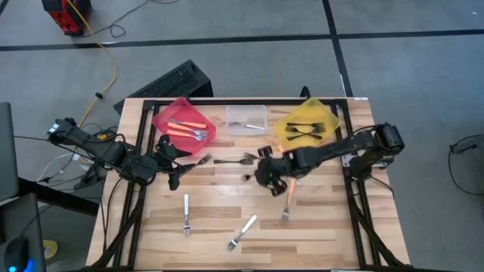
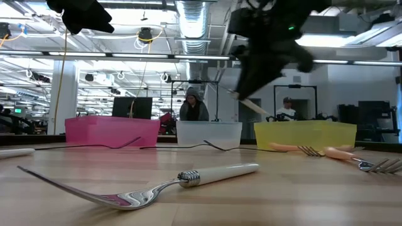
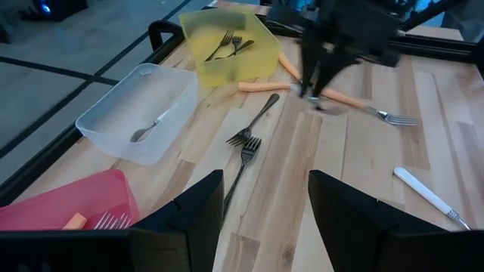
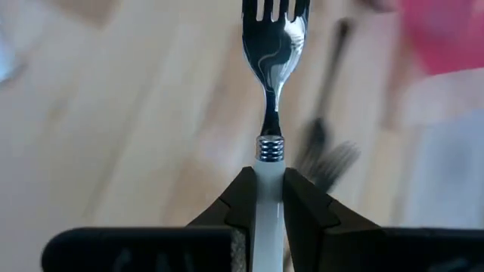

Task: Sort silverware by color (type)
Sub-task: Put the white fork into the transparent bin

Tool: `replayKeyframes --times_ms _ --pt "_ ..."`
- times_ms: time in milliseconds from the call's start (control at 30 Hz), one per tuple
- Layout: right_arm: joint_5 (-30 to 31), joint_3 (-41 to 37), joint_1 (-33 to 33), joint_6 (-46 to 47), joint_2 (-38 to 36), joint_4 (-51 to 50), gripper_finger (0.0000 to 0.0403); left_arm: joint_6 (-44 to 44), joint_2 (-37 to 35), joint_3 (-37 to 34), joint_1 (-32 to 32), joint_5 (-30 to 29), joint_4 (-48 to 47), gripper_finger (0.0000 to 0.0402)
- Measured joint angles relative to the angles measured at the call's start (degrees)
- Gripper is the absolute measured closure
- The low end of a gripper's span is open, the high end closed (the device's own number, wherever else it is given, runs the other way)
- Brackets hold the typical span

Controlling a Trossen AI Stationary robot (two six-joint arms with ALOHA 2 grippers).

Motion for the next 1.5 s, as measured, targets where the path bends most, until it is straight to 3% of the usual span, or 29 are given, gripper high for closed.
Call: replayKeyframes --times_ms 333,633,1167,1333,1500 --pt "0.4 0.0 -12.1 -1.5 0.0 18.8 0.0334 0.0 0.0 0.0 0.0 0.0 -0.2 0.0221" --pt "0.0 0.0 -17.9 -11.1 0.0 30.5 0.0326 0.0 0.0 0.0 0.0 -0.9 -1.4 0.0221" --pt "-22.2 0.0 -34.2 -8.0 0.1 36.5 0.0326 0.0 0.0 0.0 0.0 -1.9 -1.4 0.0221" --pt "-32.9 0.2 -36.5 -8.0 2.6 39.6 0.0325 0.0 0.0 0.0 0.0 -3.8 -1.4 0.0221" --pt "-34.3 0.1 -37.7 -7.4 8.0 43.4 0.0325 0.0 0.0 0.0 0.0 -4.2 -1.5 0.0221"
